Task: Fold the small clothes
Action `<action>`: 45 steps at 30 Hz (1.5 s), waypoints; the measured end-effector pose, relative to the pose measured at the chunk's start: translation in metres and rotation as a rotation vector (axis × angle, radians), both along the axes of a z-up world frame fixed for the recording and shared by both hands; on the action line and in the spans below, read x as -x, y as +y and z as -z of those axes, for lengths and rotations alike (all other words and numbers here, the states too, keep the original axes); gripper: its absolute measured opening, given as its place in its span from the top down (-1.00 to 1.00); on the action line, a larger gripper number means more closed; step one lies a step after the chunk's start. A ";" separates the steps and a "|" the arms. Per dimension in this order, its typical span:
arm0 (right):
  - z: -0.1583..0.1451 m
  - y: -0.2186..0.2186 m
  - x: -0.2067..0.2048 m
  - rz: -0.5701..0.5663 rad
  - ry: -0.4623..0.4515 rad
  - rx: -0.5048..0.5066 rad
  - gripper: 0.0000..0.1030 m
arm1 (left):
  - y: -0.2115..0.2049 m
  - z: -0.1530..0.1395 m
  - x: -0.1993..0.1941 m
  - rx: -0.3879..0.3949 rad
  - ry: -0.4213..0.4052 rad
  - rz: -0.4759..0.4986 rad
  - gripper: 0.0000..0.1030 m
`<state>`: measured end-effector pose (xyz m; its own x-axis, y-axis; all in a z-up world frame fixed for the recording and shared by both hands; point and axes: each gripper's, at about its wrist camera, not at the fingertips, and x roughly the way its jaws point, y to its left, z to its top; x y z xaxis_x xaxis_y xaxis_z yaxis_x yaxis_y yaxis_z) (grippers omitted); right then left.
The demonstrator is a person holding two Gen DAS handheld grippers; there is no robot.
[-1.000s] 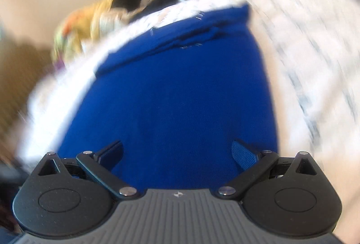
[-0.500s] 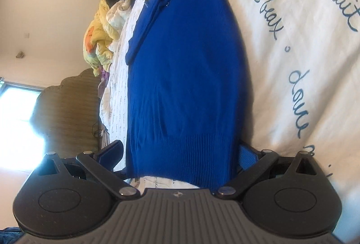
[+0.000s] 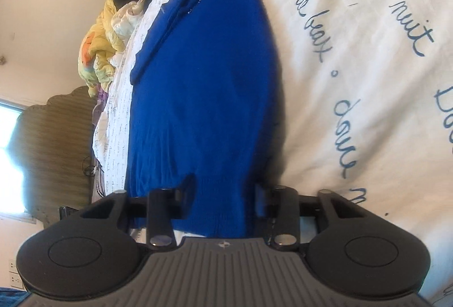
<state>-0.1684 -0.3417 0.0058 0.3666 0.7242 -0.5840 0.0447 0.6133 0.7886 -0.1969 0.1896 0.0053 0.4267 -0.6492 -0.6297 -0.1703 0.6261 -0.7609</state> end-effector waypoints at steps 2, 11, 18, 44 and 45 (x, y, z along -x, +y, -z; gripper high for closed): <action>0.001 0.003 0.001 -0.004 -0.014 0.026 0.64 | -0.001 -0.005 0.002 -0.045 -0.011 0.016 0.95; -0.010 0.005 -0.004 -0.043 -0.072 0.095 0.91 | -0.005 -0.047 -0.012 -0.087 -0.171 0.084 0.95; -0.042 -0.002 -0.068 0.049 -0.271 -0.126 0.91 | -0.005 -0.083 -0.104 -0.089 -0.358 0.042 0.95; -0.048 -0.028 -0.311 0.379 -0.374 0.079 -1.00 | 0.015 -0.068 -0.289 -0.386 -0.350 -0.226 -0.63; -0.050 -0.027 -0.296 0.314 -0.373 0.131 -1.00 | 0.014 -0.059 -0.276 -0.387 -0.308 -0.201 -0.47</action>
<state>0.1278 -0.3687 0.0555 0.7561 0.4748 -0.4504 -0.0269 0.7102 0.7035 0.0787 0.2034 0.0647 0.7218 -0.2810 -0.6325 -0.1207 0.8488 -0.5148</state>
